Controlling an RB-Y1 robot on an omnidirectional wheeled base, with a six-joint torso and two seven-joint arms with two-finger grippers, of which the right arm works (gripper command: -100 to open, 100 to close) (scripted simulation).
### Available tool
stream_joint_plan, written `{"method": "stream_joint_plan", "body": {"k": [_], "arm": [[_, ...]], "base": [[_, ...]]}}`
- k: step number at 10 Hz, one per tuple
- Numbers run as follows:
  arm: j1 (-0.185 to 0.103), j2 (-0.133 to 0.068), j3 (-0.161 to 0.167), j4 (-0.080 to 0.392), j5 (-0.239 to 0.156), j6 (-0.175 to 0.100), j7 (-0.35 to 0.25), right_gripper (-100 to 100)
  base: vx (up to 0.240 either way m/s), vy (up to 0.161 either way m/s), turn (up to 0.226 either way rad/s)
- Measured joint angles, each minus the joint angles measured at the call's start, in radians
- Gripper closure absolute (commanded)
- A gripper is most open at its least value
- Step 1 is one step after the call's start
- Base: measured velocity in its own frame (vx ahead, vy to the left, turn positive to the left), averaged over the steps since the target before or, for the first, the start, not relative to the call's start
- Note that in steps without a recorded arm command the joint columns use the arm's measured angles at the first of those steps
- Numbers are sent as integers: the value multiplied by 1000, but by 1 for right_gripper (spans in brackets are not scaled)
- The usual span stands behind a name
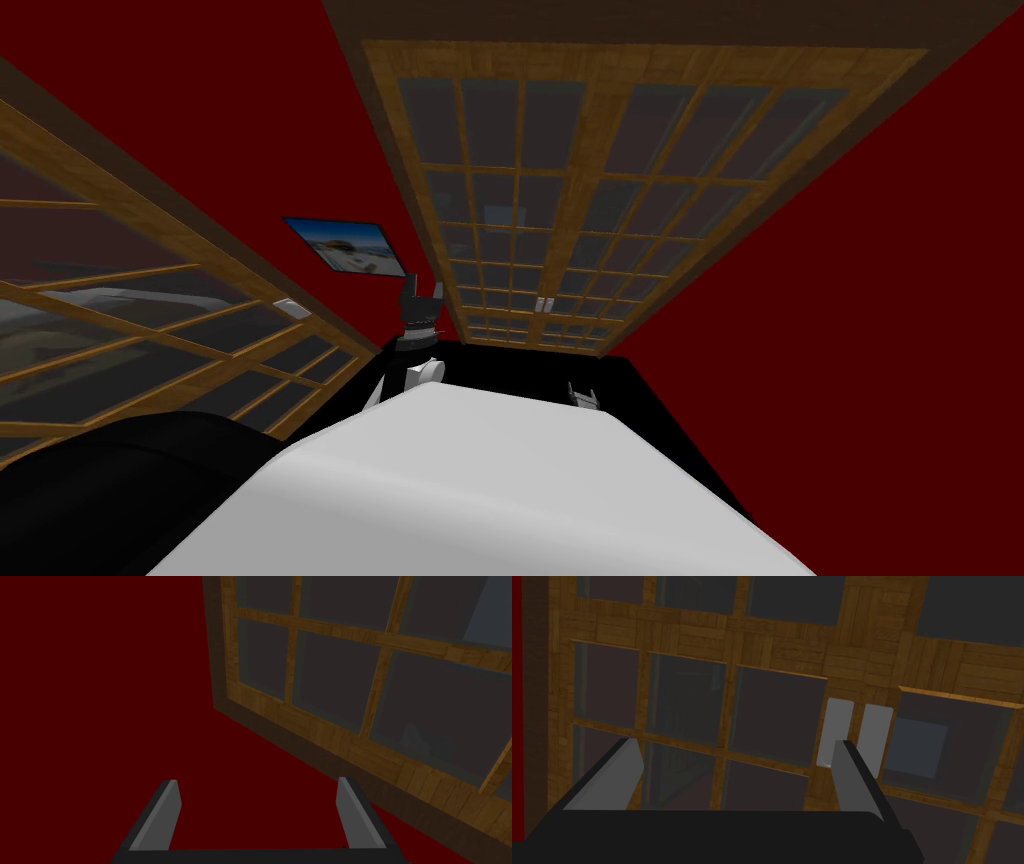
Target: Pull the door open
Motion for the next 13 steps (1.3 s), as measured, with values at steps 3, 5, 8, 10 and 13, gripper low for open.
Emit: {"method": "stream_joint_plan", "body": {"k": [3,5,8,10,13], "arm": [[-33,20,4,-8,-21,7,17,-100],[-68,36,7,-4,-35,-1,31,-100],[-117,61,12,-2,-48,-7,46,-100],[-139,77,19,-18,-52,-17,55,-100],[-164,84,26,-32,-55,-9,48,-100]], "base": [[106,-44,56],[152,-73,95],[140,-62,68],[128,-54,48],[74,-26,33]]}}
